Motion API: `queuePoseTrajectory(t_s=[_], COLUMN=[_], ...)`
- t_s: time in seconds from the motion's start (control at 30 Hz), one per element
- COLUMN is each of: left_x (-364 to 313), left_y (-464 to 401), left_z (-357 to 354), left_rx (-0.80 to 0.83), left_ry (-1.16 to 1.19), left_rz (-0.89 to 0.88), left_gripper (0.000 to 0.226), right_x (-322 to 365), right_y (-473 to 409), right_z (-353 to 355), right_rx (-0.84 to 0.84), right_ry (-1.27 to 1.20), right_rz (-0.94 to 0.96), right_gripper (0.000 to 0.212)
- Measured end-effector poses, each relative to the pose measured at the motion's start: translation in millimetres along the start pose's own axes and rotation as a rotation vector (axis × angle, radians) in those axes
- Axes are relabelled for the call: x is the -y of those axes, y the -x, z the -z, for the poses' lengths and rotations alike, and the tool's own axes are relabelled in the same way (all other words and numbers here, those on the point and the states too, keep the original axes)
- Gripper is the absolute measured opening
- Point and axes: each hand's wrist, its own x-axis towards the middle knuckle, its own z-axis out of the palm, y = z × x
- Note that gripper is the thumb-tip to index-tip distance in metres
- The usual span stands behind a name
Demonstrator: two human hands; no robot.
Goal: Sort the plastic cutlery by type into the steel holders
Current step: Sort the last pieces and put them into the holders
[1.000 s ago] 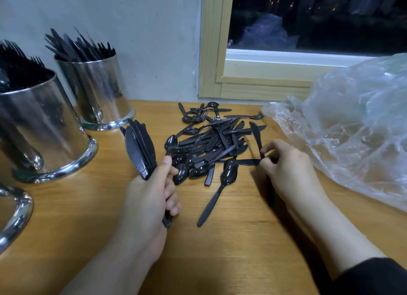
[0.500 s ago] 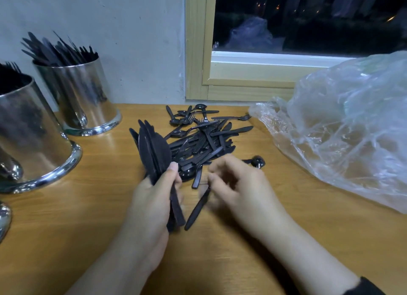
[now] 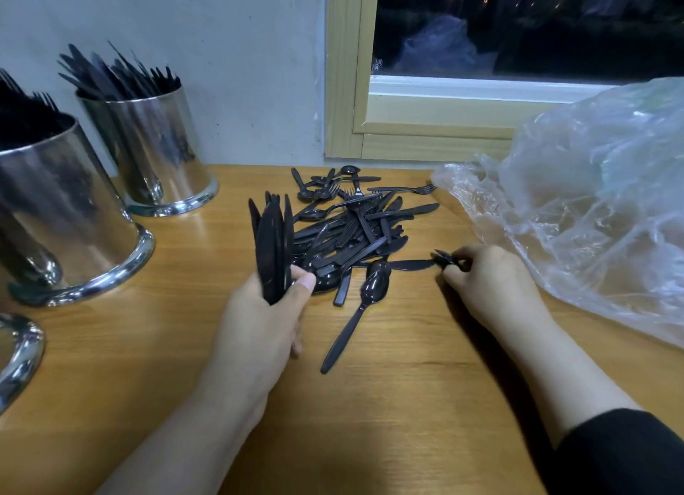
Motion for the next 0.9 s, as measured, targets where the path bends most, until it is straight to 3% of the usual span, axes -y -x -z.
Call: queuePoseTrajectory(t_s=[0.1, 0.2, 0.27, 0.43, 0.57, 0.7, 0.8, 0.9], left_x=[0, -1, -1, -6, -13, -9, -3, 3], left_y=[-2, -6, -7, 0, 8, 8, 4, -4], left_z=[2, 3, 4, 2, -3, 0, 5, 12], left_rx=[-0.024, -0.033, -0.033, 0.034, 0.177, 0.253, 0.157, 0.054], left_ry=[0.122, 0.143, 0.122, 0.041, -0.054, -0.121, -0.061, 0.036], left_rz=[0.094, 0.139, 0.142, 0.089, 0.062, -0.012, -0.016, 0.035], left_gripper=[0.029, 0.05, 0.058, 0.044, 0.034, 0.039, 0.035, 0.027], right_x=[-4, 4, 17, 59, 76, 81, 70, 56], right_y=[-3, 2, 13, 41, 48, 51, 43, 36], right_z=[3, 10, 16, 9, -8, -12, -12, -16], right_rx=[-0.074, -0.181, -0.162, 0.178, 0.205, 0.197, 0.026, 0.056], right_ry=[-0.102, -0.363, -0.543, -1.094, -1.25, -1.193, -0.792, -0.388], right_rz=[-0.014, 0.03, 0.103, 0.096, 0.061, 0.101, 0.153, 0.151], right_gripper=[0.019, 0.017, 0.021, 0.008, 0.007, 0.015, 0.024, 0.024])
